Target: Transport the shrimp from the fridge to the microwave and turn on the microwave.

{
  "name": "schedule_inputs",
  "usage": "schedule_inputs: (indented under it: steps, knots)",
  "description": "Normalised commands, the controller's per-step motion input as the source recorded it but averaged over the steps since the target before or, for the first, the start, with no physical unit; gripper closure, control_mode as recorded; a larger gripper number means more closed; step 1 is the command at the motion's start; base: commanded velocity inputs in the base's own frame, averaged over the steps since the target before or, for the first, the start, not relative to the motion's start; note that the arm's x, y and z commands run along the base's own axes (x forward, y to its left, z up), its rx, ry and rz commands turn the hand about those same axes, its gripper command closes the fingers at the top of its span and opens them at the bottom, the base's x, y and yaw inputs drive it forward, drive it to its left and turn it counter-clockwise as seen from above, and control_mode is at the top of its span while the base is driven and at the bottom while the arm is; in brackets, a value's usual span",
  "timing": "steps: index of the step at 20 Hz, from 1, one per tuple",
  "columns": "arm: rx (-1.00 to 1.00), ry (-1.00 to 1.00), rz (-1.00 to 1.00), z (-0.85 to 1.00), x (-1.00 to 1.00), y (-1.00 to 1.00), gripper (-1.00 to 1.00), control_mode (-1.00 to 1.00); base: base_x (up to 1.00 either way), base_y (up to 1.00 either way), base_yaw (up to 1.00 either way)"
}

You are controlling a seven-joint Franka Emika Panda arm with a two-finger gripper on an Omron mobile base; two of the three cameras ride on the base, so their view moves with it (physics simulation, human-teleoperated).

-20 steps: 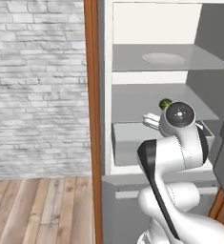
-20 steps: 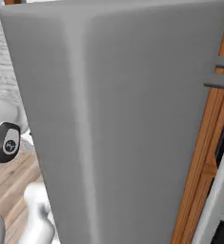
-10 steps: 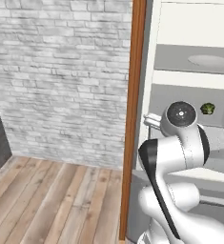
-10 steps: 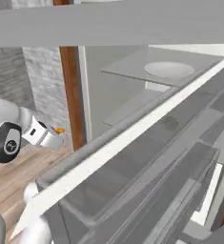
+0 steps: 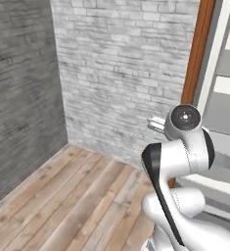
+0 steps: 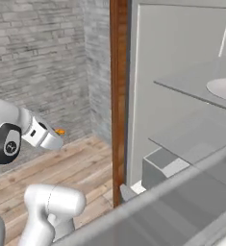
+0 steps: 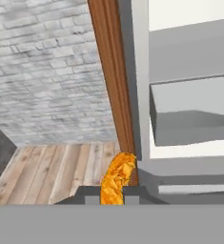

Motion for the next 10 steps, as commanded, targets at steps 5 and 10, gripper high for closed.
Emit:
schedule_inputs:
  steps: [5, 10]
  knots:
    - [0.00, 0.00, 0.00, 0.00, 0.00, 0.00, 1.00, 1.00, 0.00, 0.28, 0.56]
    - [0.00, 0.00, 0.00, 0.00, 0.00, 0.00, 1.00, 1.00, 0.03, 0.20, 0.62]
